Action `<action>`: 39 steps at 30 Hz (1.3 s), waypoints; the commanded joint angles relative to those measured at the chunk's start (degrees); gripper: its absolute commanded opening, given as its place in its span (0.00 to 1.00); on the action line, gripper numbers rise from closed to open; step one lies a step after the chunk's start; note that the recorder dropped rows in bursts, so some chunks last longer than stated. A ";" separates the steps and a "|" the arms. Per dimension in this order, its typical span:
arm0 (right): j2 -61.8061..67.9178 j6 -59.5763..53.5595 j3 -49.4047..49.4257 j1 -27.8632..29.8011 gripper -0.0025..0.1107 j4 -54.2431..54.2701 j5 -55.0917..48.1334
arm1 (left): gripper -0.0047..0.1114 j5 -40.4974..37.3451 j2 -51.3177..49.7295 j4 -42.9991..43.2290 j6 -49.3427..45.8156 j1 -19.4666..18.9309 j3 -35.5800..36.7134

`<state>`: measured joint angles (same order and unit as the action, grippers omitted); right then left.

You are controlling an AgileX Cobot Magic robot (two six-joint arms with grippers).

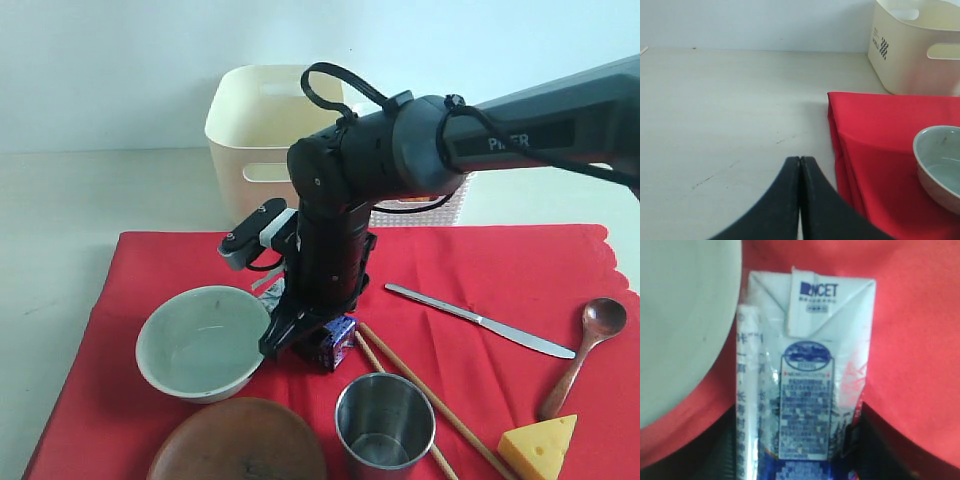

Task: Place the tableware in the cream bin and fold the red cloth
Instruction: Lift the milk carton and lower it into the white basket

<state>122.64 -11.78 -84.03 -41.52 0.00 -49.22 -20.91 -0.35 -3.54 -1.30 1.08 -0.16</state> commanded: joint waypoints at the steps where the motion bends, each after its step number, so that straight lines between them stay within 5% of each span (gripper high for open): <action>1: 0.95 -0.03 0.26 -0.13 0.19 -2.32 0.98 | 0.04 0.73 0.35 0.03 0.06 0.29 0.16; 6: -0.28 2.43 0.26 0.01 0.02 -5.22 0.98 | 0.04 0.73 0.35 0.03 0.06 0.29 0.16; 16: -7.66 4.34 0.14 0.16 0.02 -8.58 1.67 | 0.04 0.73 0.35 0.03 0.06 0.29 0.16; 32: -18.09 26.08 0.14 0.56 0.02 -36.34 6.53 | 0.04 0.73 0.35 0.03 0.06 0.29 0.16; 39: -19.34 28.40 0.14 5.57 0.02 -36.94 10.49 | 0.04 0.73 0.35 0.03 0.06 0.29 0.16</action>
<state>104.39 14.96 -83.69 -38.48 -35.31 -41.72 -20.91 -0.35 -3.54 -1.30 1.08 -0.16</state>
